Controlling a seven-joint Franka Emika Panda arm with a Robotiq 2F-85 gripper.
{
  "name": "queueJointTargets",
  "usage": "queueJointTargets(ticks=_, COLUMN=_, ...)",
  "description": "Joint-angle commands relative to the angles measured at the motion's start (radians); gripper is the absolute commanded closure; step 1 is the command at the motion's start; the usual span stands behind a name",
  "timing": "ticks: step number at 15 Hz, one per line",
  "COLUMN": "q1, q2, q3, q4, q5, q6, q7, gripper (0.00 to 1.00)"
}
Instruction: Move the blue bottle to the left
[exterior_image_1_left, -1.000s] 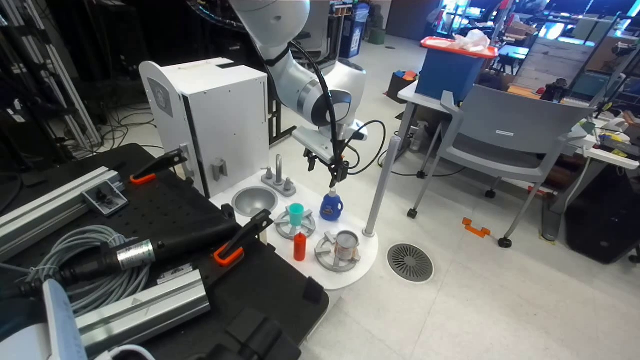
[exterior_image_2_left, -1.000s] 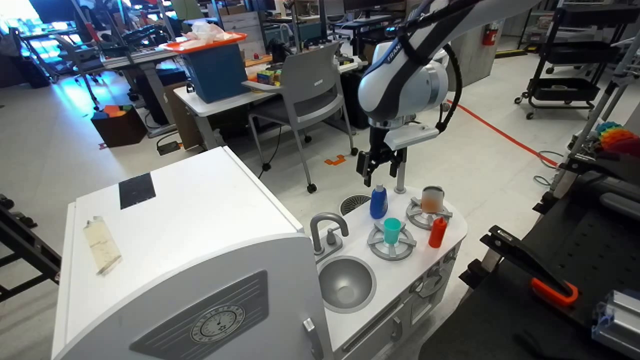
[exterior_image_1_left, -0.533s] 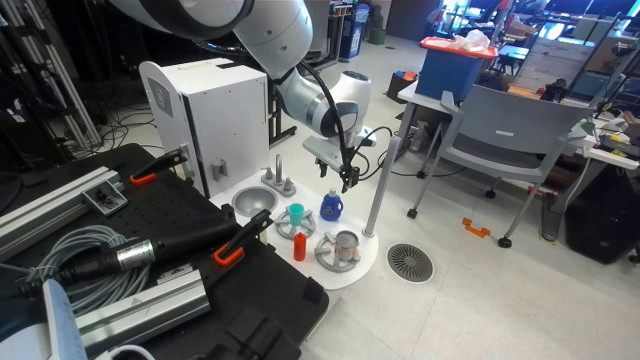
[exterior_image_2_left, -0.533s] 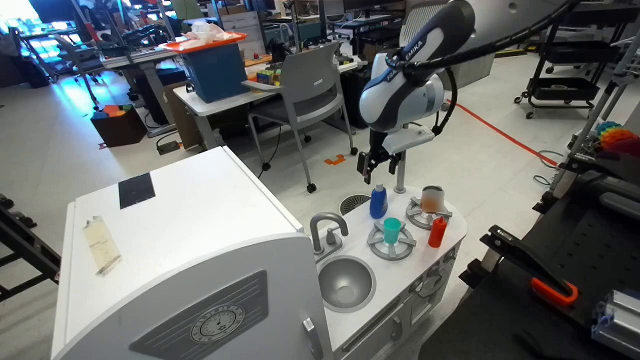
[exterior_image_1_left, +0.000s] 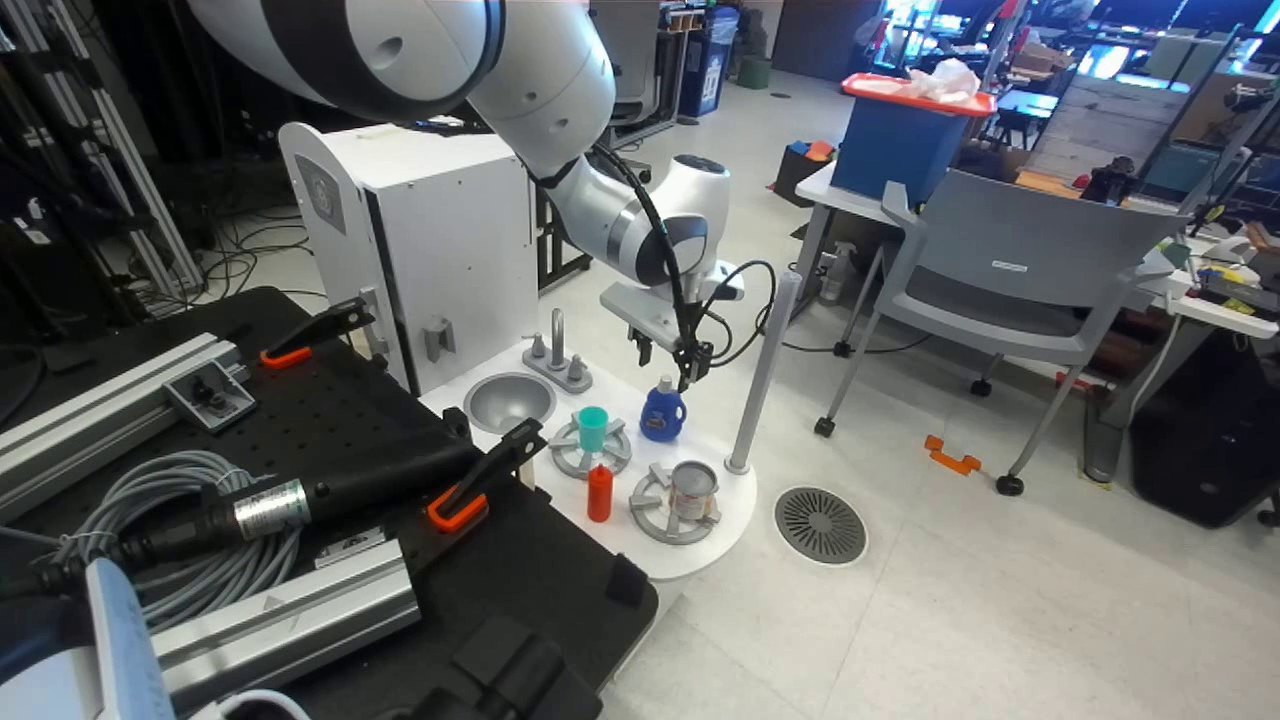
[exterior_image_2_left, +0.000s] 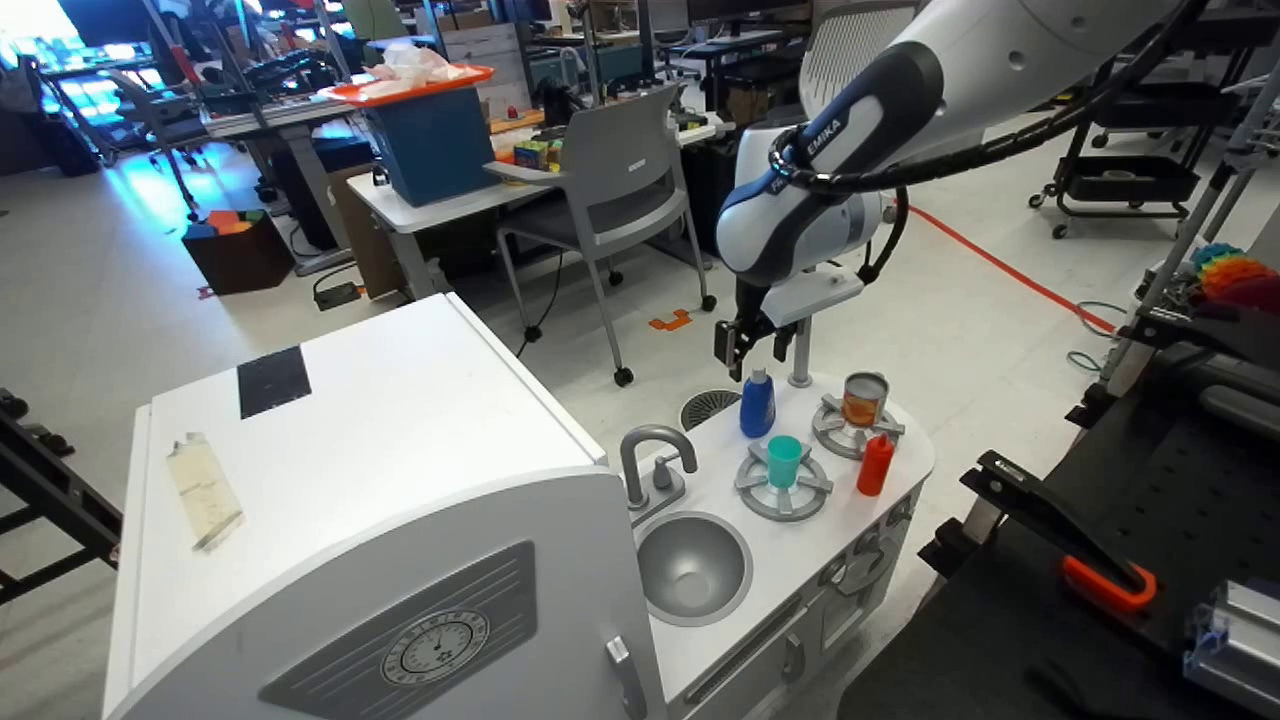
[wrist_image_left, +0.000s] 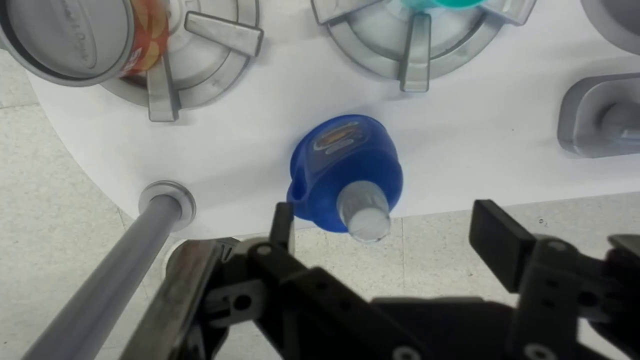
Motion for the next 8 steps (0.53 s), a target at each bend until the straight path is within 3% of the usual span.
queueJointTargets(ticks=1, q1=0.015, q2=0.000, q3=-0.008, q4=0.009, q5=-0.024, q6=-0.009, q7=0.033, gripper=0.42)
queueJointTargets(ticks=8, q1=0.024, q2=0.000, q3=-0.057, q4=0.007, q5=-0.056, q6=0.001, q7=0.106, gripper=0.95)
